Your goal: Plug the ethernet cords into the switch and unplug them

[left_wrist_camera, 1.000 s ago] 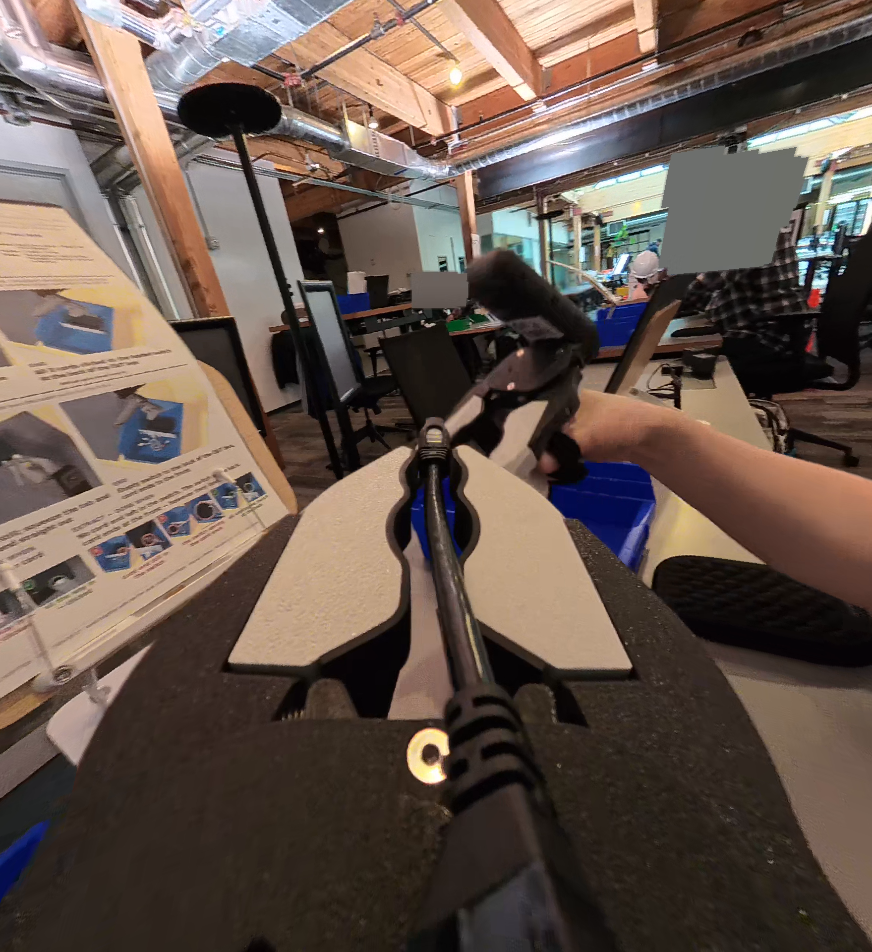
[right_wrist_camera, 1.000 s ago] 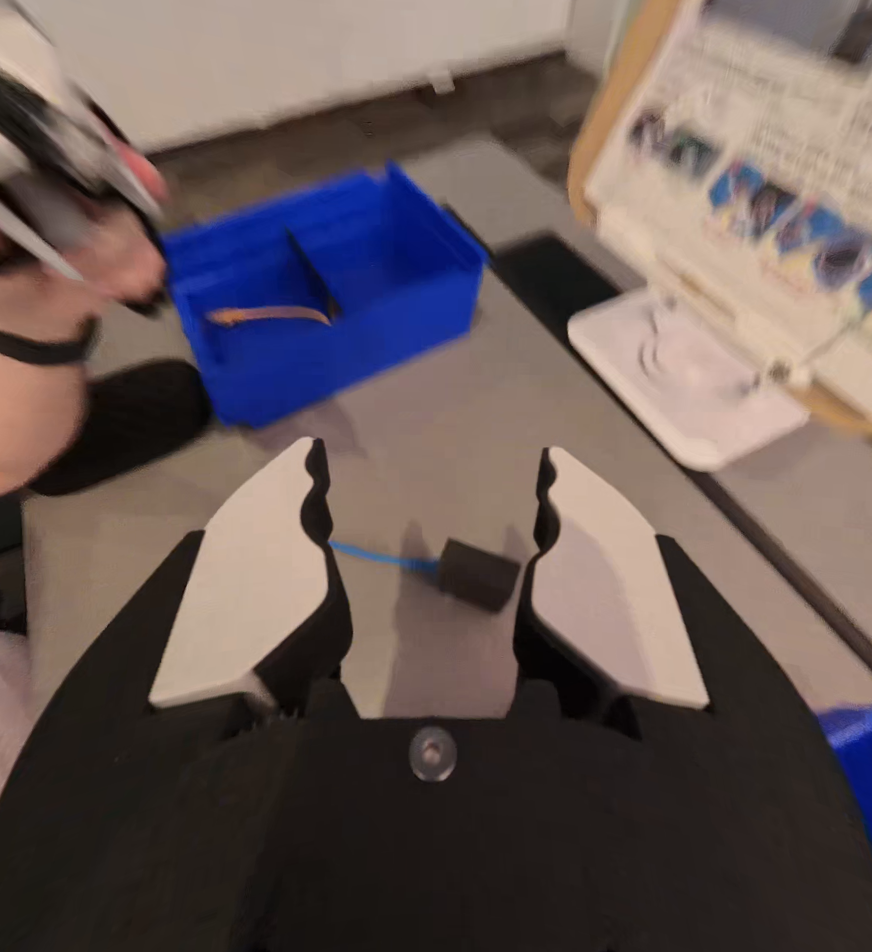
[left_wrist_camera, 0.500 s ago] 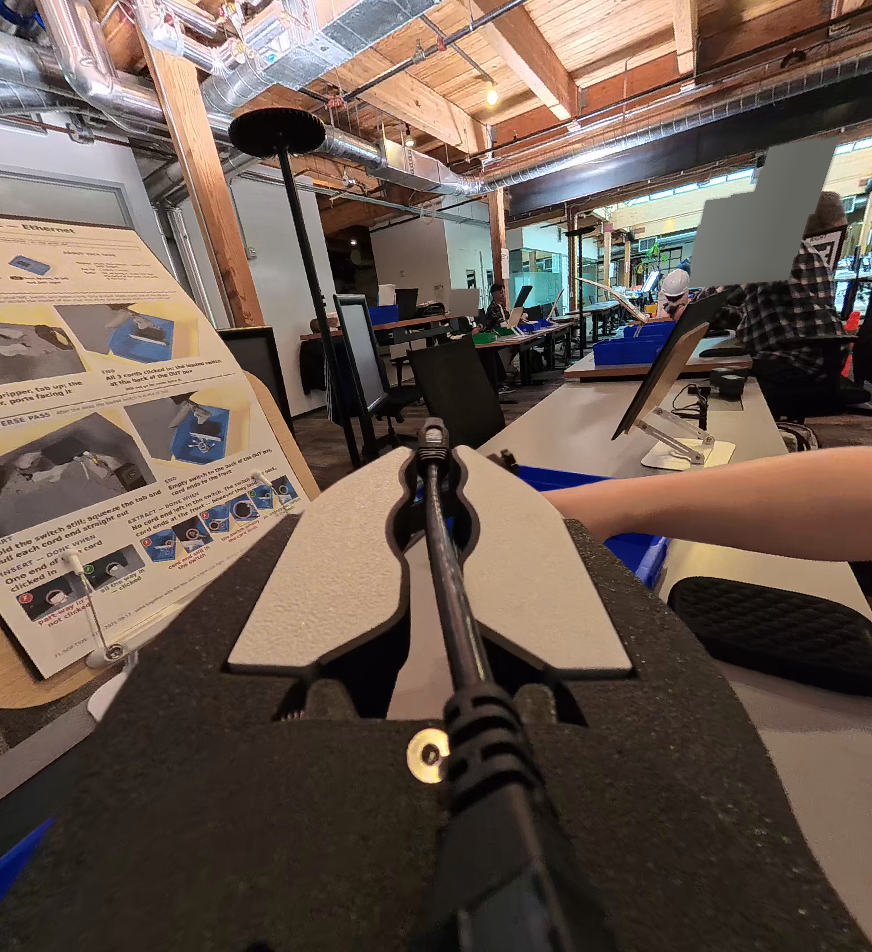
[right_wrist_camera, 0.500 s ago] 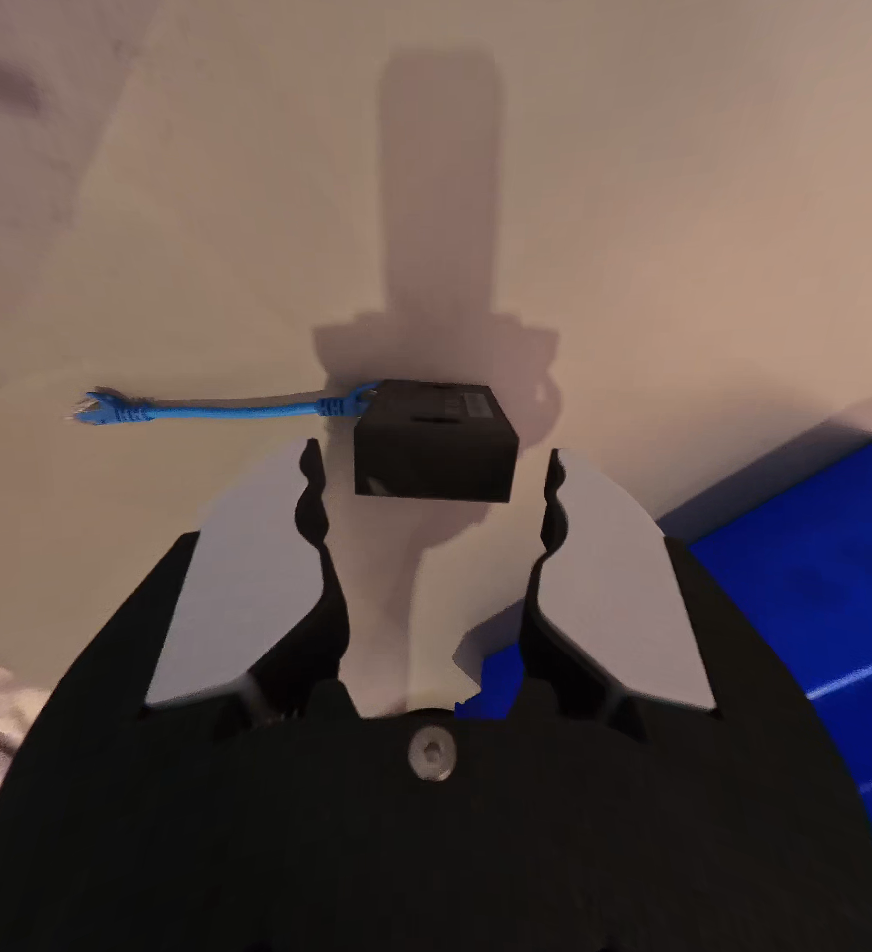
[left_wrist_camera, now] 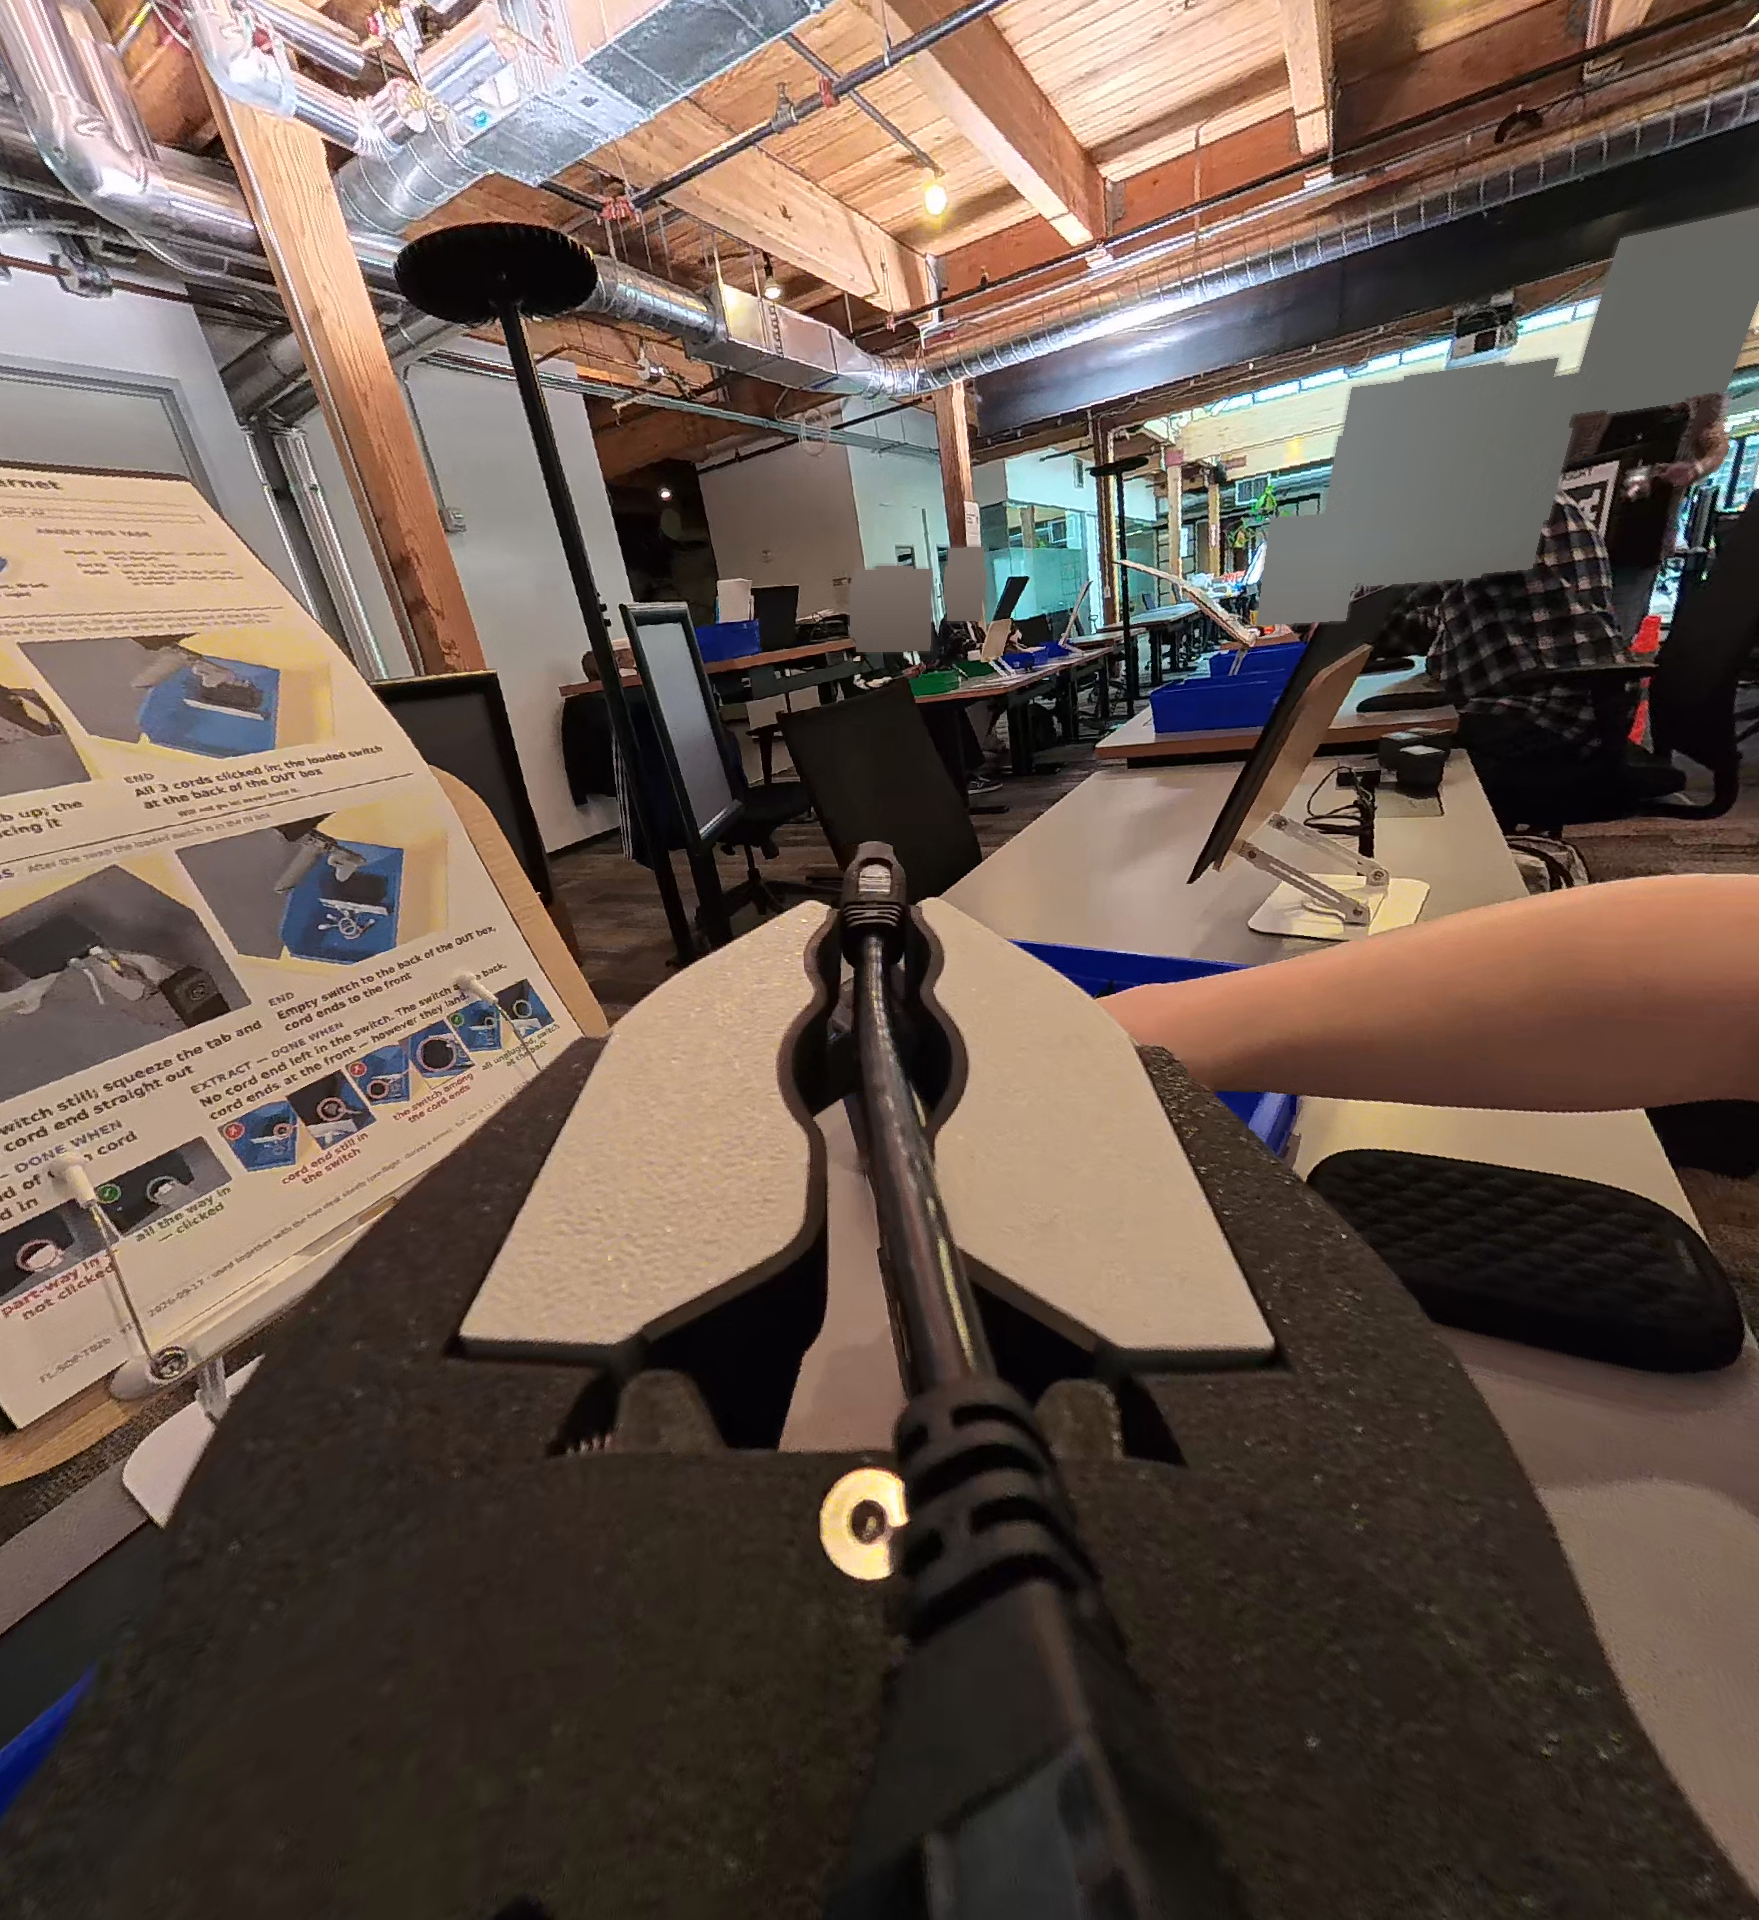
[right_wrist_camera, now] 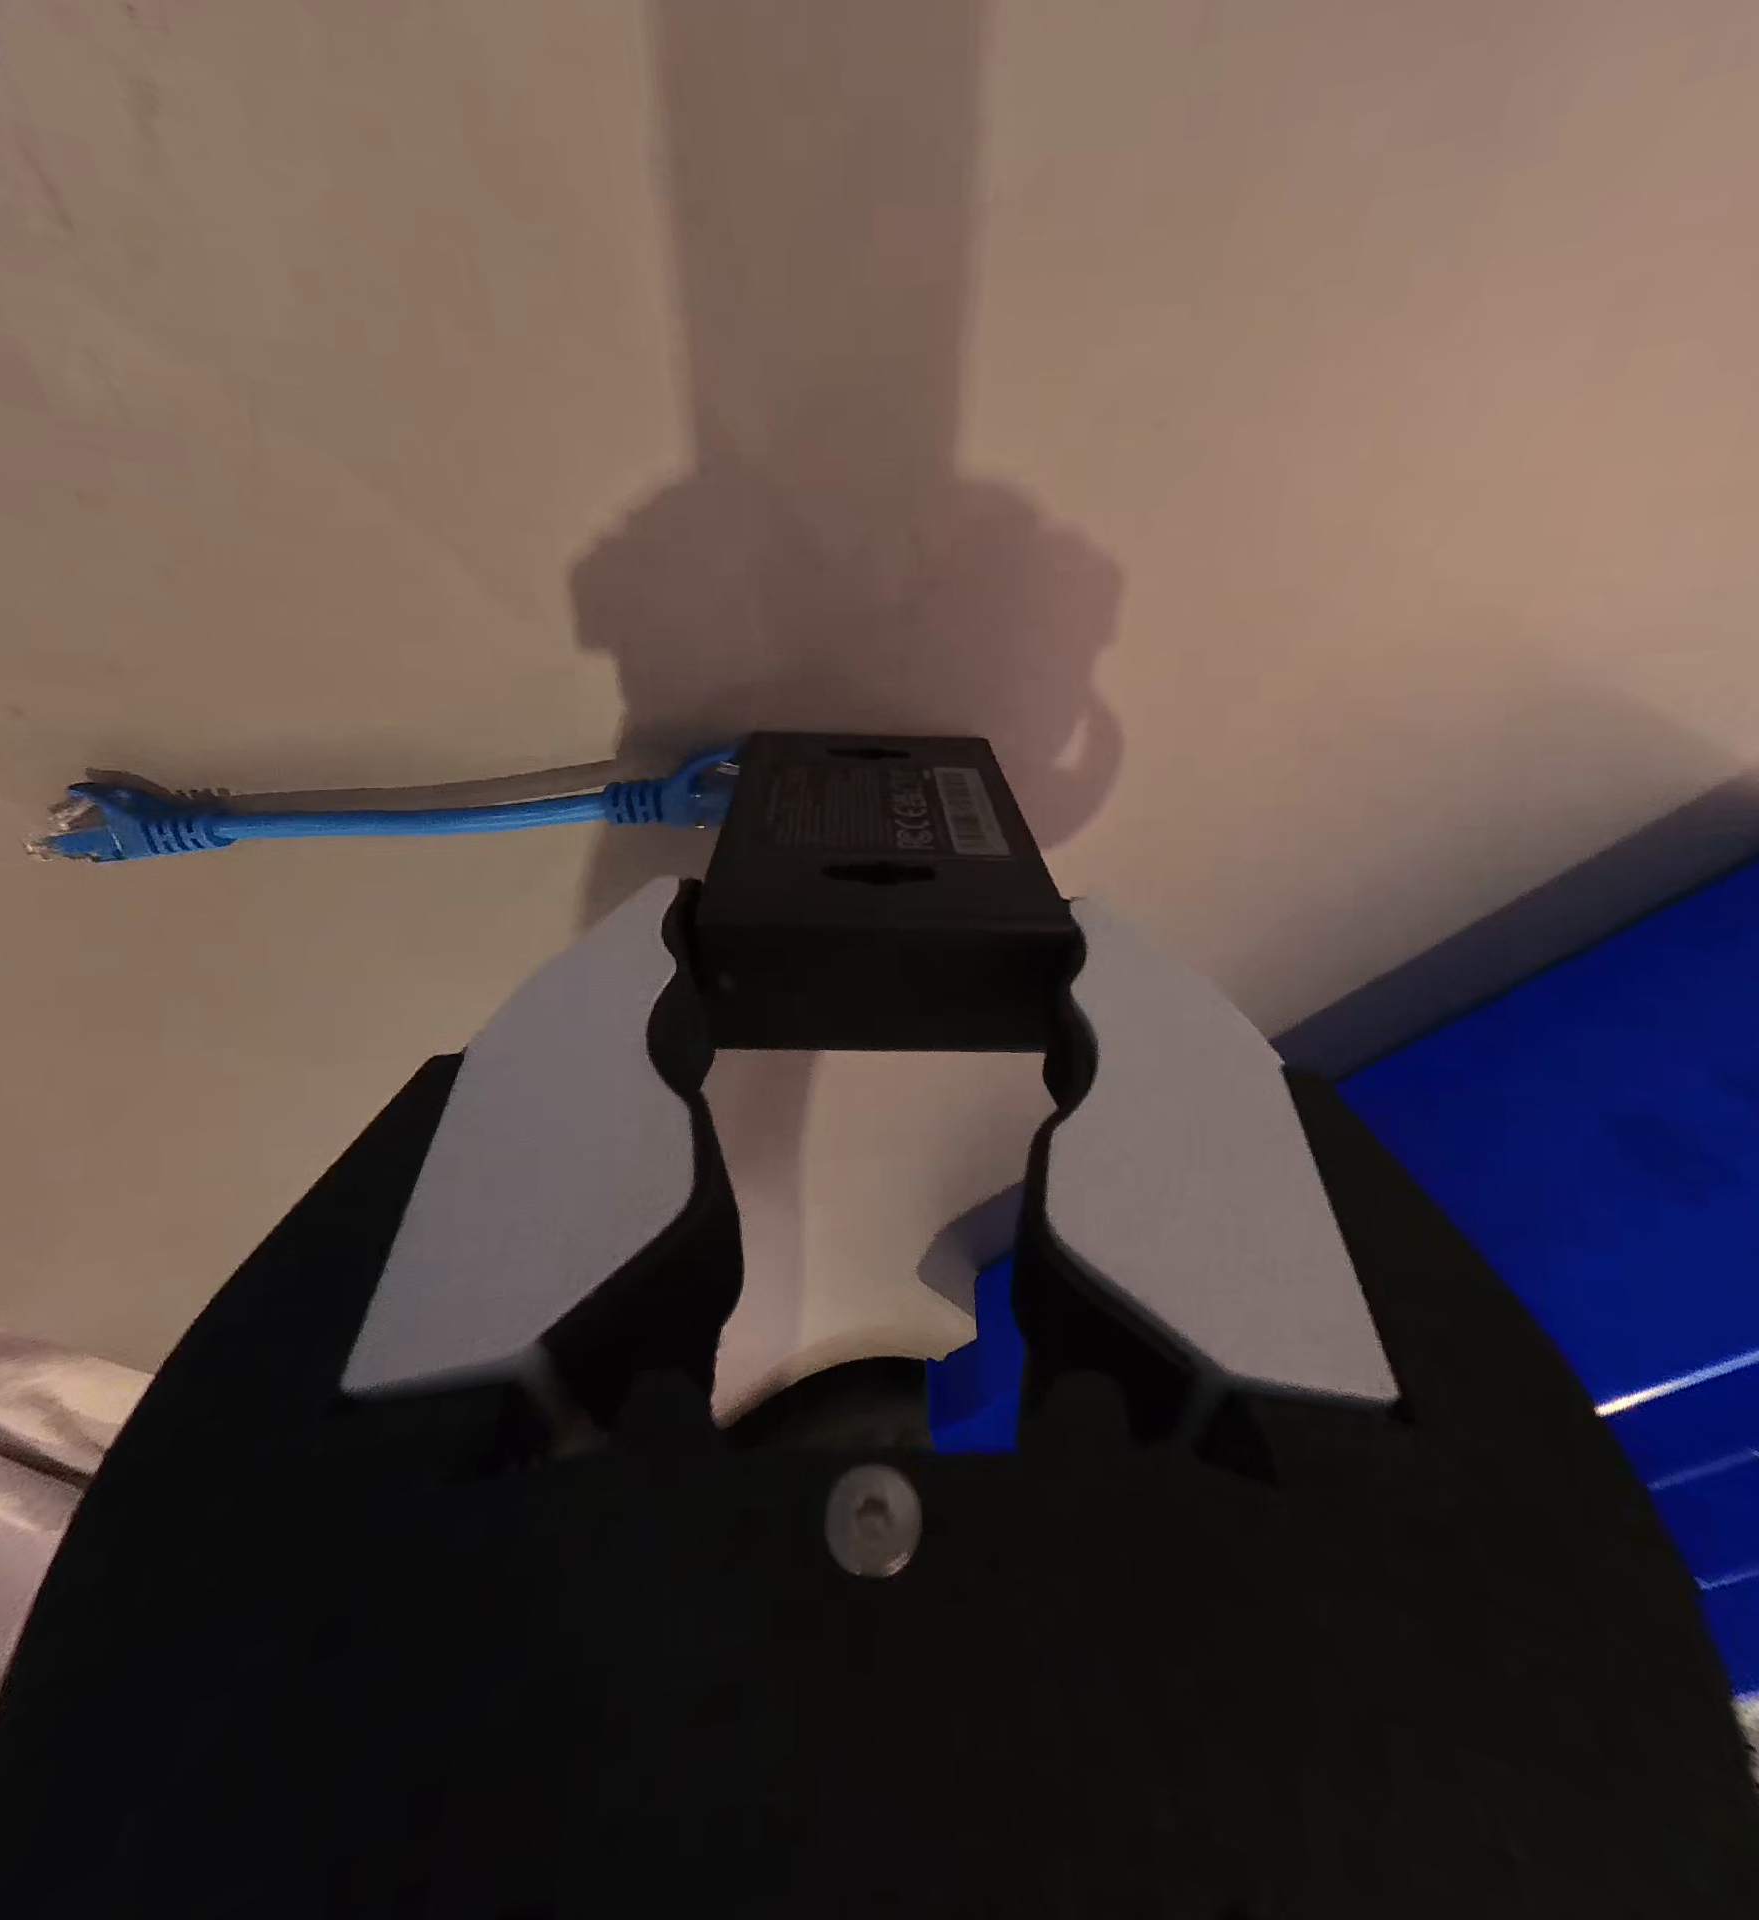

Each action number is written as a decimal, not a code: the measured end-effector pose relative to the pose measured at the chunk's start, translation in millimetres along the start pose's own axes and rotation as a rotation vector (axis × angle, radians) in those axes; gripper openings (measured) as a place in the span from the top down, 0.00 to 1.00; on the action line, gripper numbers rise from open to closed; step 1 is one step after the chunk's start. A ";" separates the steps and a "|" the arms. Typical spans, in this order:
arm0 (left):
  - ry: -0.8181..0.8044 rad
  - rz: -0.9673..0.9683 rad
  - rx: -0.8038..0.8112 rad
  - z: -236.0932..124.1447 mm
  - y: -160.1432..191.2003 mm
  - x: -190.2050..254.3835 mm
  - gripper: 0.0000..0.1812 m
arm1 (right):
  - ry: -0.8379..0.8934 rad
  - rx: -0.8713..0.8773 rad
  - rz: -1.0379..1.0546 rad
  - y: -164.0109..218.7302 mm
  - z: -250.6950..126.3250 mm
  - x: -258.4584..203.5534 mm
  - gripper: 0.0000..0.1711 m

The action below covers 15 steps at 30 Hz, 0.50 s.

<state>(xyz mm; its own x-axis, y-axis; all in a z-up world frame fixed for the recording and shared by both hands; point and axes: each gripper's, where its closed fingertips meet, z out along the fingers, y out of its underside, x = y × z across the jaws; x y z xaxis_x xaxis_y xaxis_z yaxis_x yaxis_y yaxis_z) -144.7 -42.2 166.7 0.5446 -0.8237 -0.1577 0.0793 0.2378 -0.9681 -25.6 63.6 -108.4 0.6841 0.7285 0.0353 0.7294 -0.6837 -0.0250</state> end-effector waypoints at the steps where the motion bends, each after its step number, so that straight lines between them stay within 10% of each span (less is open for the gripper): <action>1: 0.002 0.001 -0.002 0.4 0.2 0.8 0.94 | -0.009 -0.004 0.002 0.6 0.4 -0.4 0.64; 15: 0.012 0.005 -0.011 5.0 3.5 5.7 0.94 | -0.090 0.008 0.022 4.0 7.3 -2.8 0.61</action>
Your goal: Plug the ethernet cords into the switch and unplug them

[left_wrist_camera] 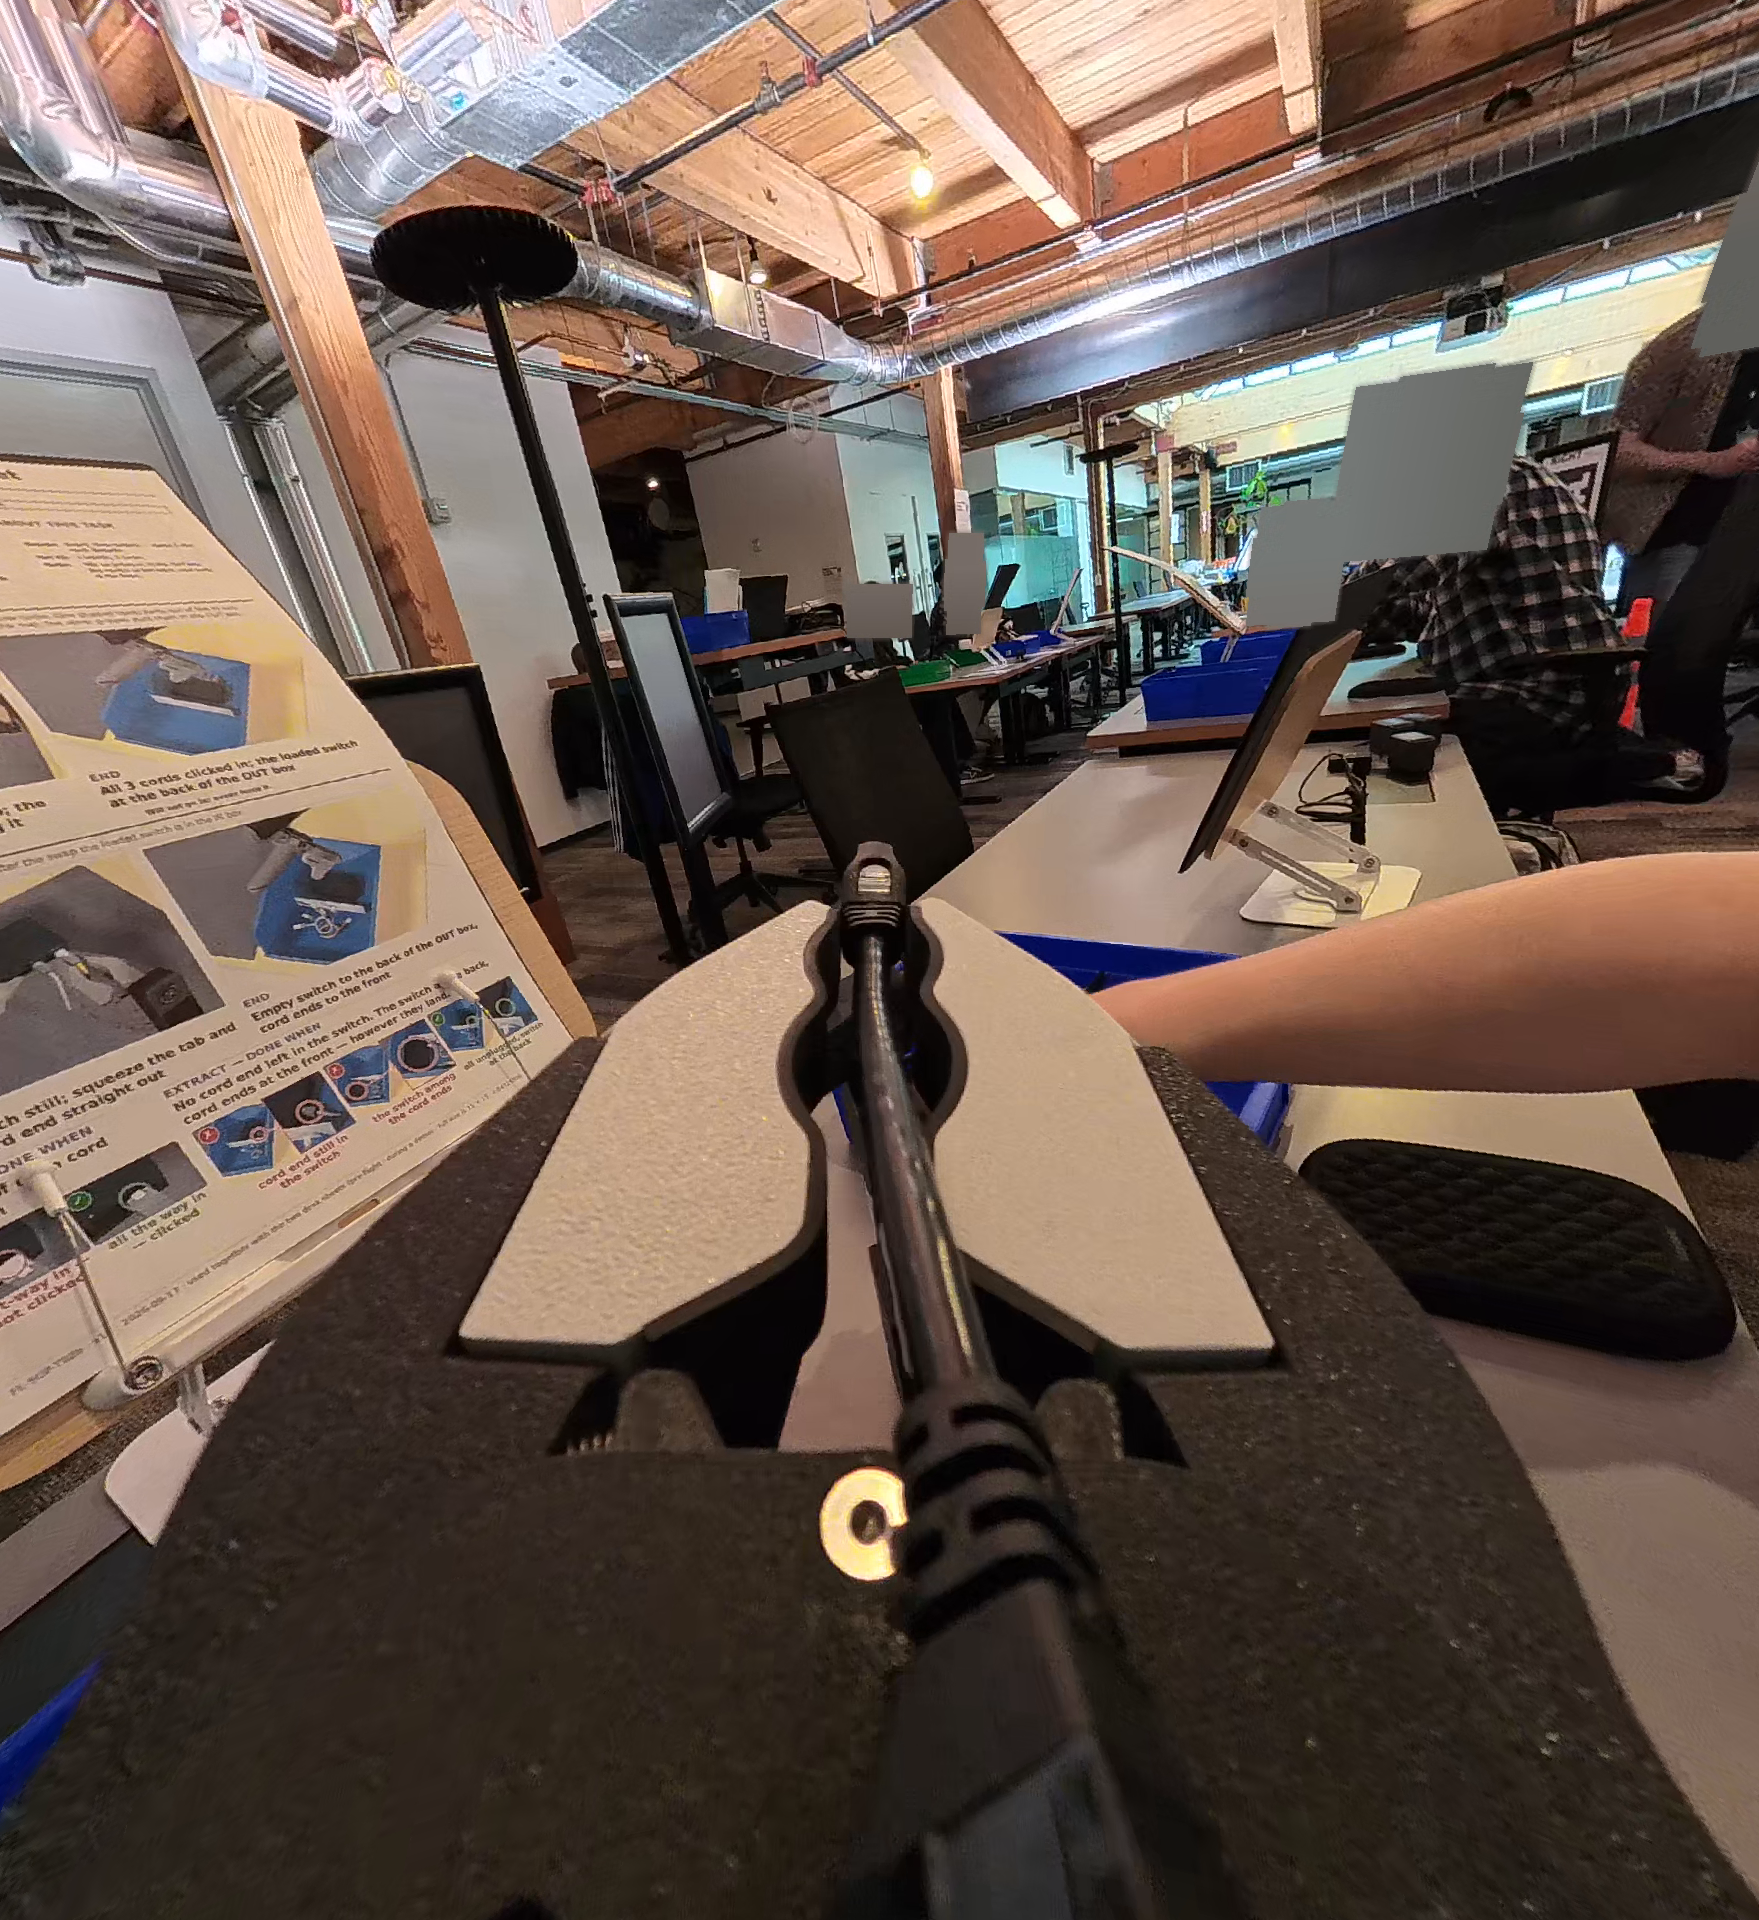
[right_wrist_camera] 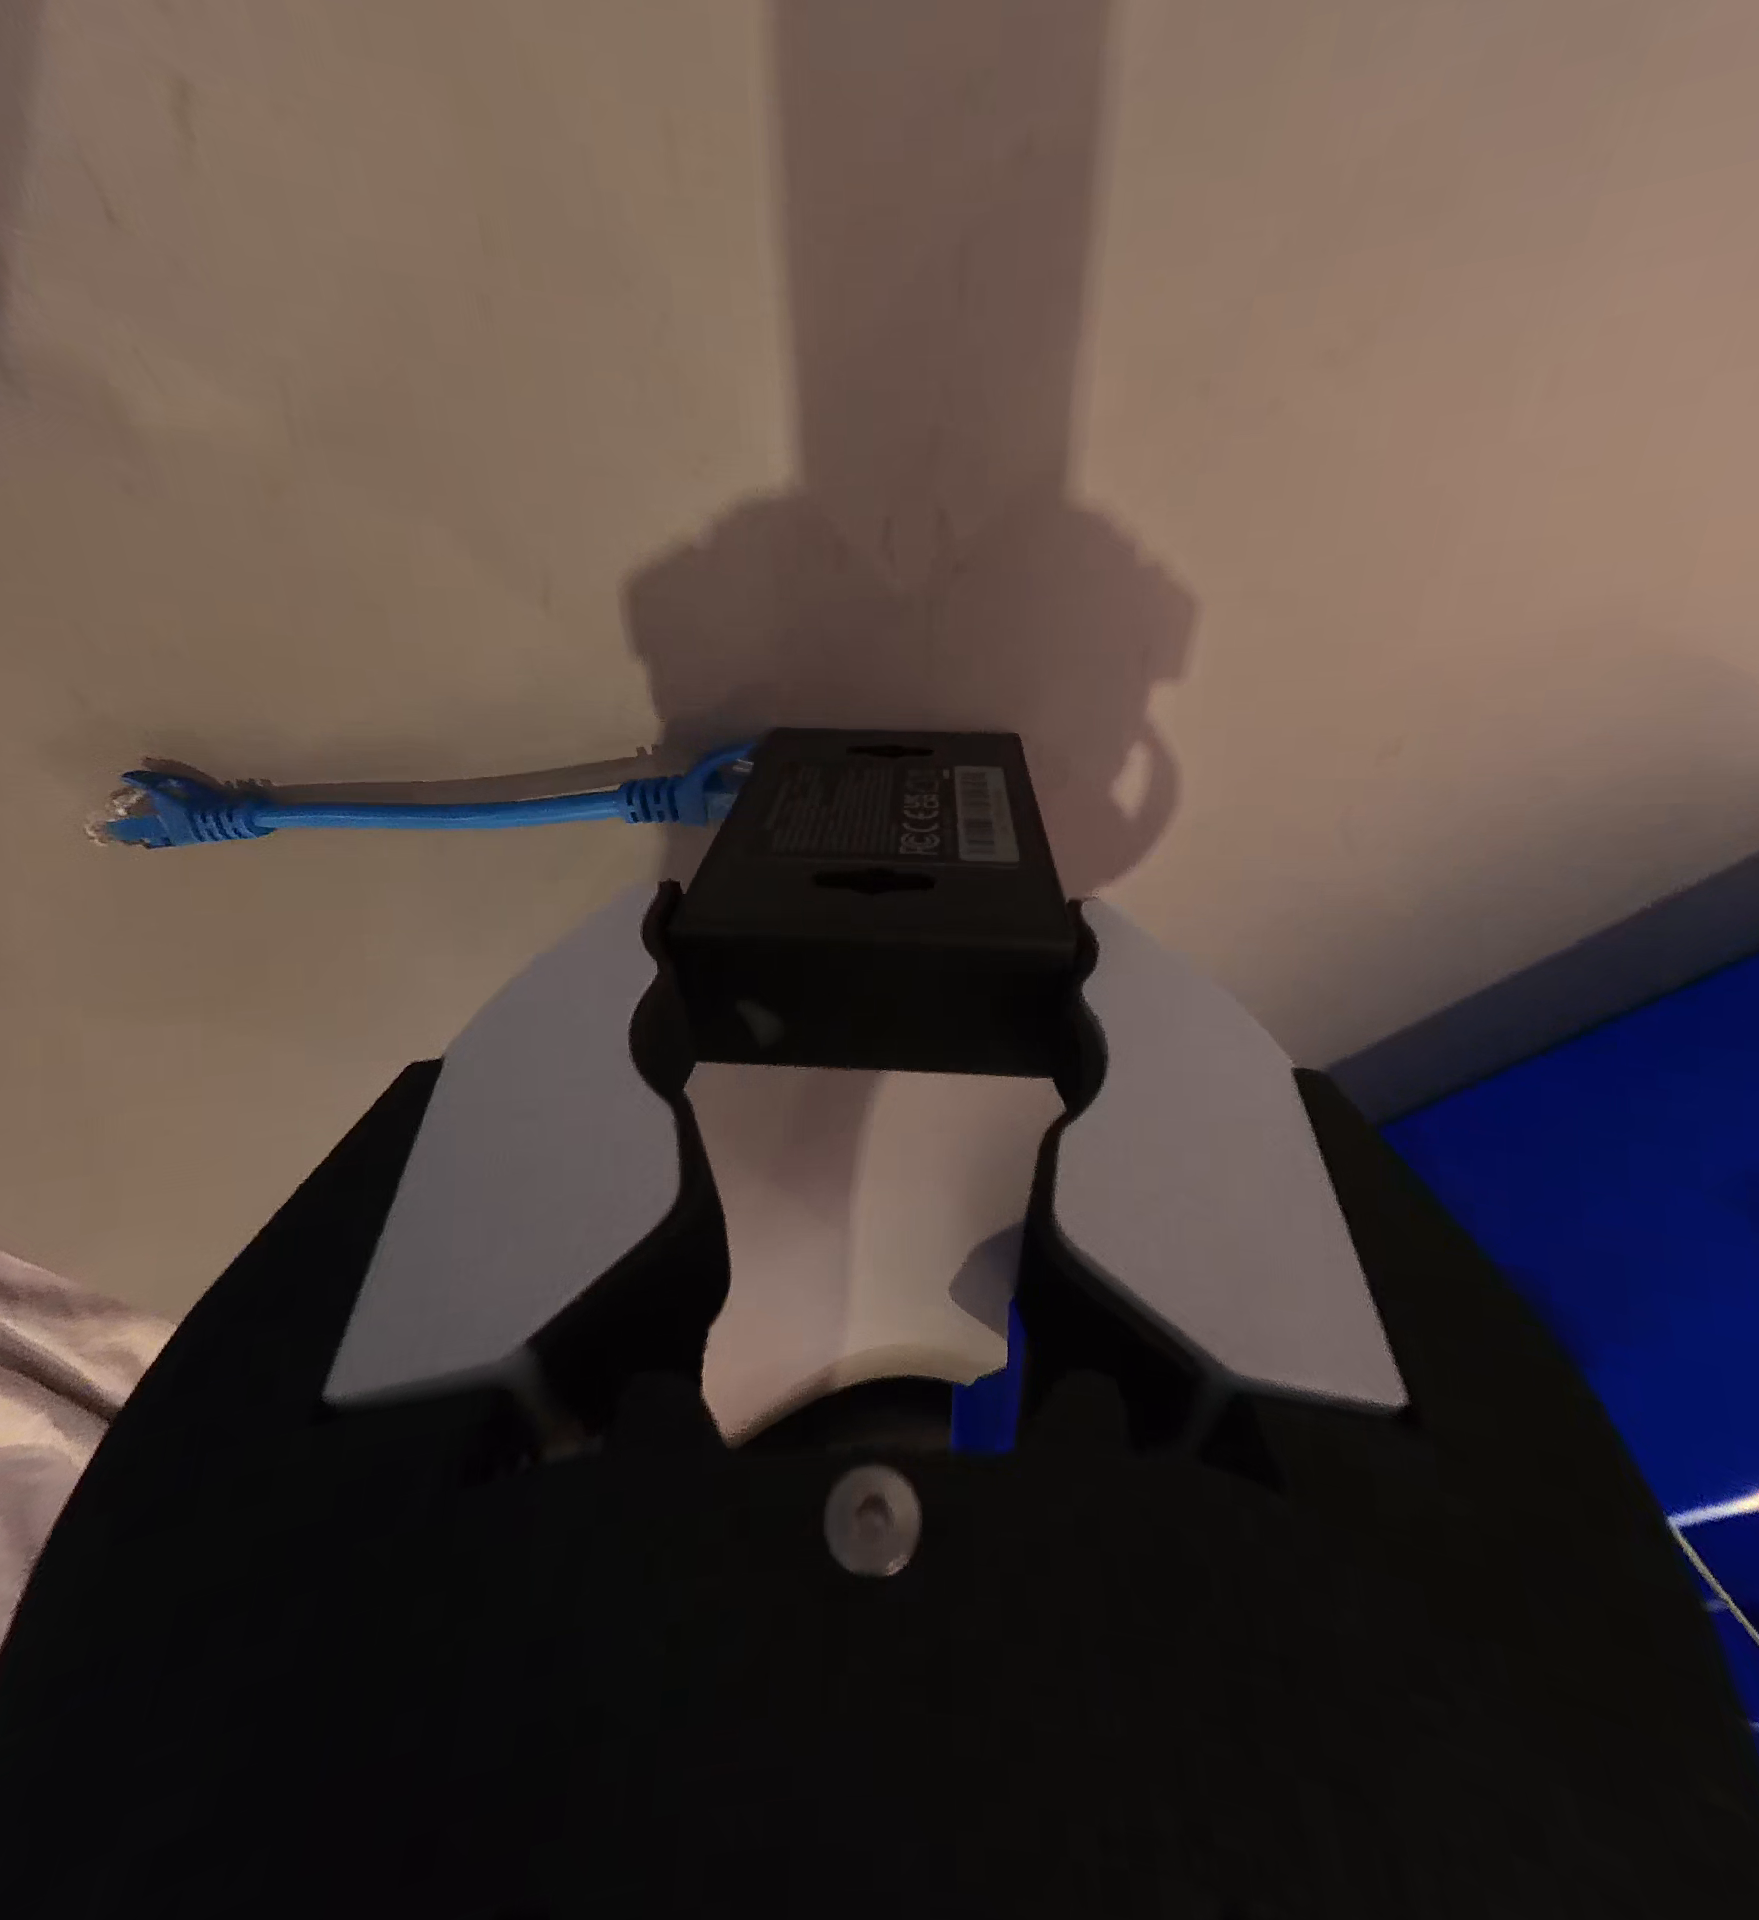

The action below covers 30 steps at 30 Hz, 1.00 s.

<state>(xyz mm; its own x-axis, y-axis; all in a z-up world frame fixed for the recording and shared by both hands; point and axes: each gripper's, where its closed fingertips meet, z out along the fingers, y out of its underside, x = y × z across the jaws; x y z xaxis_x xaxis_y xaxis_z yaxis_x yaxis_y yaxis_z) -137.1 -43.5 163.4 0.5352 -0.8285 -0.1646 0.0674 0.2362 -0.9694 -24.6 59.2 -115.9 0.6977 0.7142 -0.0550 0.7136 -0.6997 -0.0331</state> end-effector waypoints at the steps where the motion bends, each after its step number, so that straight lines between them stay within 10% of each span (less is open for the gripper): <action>1: 0.000 0.000 0.001 0.2 0.0 0.2 0.94 | -0.006 0.021 -0.003 -2.7 0.0 -0.7 0.61; 18: -0.014 -0.055 -0.071 9.3 17.9 -2.6 0.94 | -0.278 0.108 0.061 -3.6 -5.1 -12.7 0.62; 30: -0.095 -0.278 -0.279 35.7 88.8 -10.9 0.94 | -0.675 0.675 0.335 -35.5 -36.2 19.4 0.63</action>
